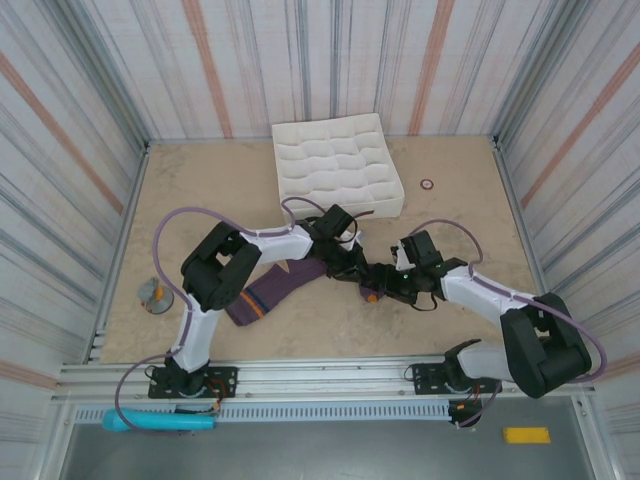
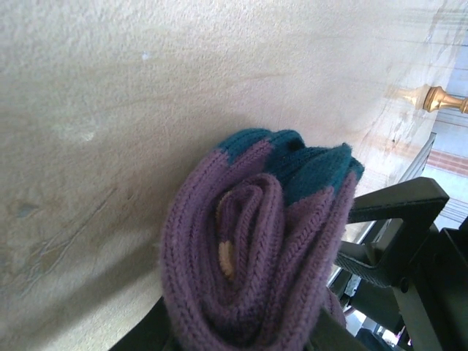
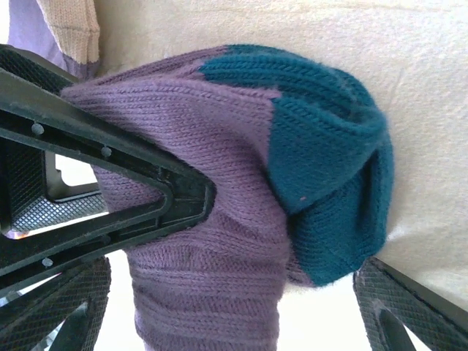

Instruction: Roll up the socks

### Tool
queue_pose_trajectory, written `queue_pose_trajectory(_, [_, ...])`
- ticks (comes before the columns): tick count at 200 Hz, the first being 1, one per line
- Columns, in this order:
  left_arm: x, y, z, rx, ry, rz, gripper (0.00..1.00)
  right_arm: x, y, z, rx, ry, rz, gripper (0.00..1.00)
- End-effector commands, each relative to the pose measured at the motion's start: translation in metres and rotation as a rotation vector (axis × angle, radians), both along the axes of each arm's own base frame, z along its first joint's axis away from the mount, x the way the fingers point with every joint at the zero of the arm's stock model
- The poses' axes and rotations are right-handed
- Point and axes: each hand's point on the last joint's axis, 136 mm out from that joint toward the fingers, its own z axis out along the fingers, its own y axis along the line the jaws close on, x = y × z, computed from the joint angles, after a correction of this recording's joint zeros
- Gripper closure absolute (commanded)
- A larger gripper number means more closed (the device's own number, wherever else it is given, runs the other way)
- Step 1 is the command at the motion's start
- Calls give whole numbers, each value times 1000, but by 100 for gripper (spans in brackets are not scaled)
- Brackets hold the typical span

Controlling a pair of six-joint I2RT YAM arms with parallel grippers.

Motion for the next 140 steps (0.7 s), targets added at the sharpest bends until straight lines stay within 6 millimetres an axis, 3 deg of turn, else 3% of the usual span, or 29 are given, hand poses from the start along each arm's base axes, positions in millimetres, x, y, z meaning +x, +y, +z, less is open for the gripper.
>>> queue_pose_trajectory(1, [-13, 11, -22, 69, 63, 10, 77, 1, -10, -18, -131, 5, -15, 11])
queue_pose_trajectory(49, [-15, 14, -23, 83, 77, 12, 77, 2, -16, -19, -223, -11, -23, 14])
queue_pose_trajectory(93, [-18, 32, -29, 181, 107, 8, 79, 2, -17, 7, -204, -87, -18, 4])
queue_pose_trajectory(140, [-26, 43, -31, 245, 201, 101, 84, 5, -5, 35, -217, -257, 19, 19])
